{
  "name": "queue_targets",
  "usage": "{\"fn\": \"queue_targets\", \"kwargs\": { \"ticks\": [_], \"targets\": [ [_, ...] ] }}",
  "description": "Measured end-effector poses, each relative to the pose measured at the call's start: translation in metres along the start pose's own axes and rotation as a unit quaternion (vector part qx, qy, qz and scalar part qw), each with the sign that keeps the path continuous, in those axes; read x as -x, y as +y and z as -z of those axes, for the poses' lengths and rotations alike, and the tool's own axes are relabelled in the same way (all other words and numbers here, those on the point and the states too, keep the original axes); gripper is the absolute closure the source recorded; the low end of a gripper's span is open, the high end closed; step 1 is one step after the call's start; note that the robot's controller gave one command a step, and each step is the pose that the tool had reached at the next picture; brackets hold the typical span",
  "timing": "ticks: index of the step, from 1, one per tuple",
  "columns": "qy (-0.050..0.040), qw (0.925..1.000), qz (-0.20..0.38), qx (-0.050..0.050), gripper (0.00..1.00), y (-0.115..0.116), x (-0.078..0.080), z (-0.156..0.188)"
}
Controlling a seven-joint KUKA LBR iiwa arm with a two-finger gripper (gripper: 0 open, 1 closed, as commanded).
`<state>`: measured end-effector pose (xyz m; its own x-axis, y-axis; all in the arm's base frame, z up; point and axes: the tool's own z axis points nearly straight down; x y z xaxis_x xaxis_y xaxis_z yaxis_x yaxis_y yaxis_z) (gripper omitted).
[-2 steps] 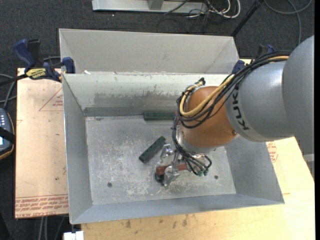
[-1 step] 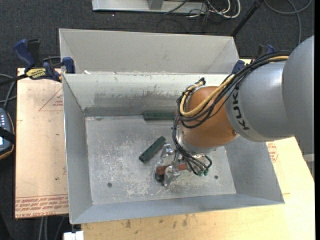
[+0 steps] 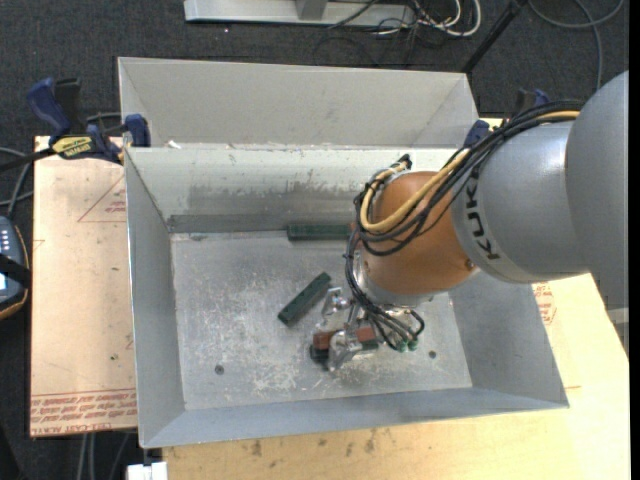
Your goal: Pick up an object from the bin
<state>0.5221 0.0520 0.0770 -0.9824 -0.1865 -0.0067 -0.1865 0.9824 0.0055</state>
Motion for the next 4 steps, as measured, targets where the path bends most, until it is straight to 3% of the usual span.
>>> {"fn": "queue_targets", "kwargs": {
  "ticks": [4],
  "targets": [
    [0.0021, 1.0000, -0.001, -0.002, 1.00, -0.0004, 0.0000, 0.0134]
  ]
}}
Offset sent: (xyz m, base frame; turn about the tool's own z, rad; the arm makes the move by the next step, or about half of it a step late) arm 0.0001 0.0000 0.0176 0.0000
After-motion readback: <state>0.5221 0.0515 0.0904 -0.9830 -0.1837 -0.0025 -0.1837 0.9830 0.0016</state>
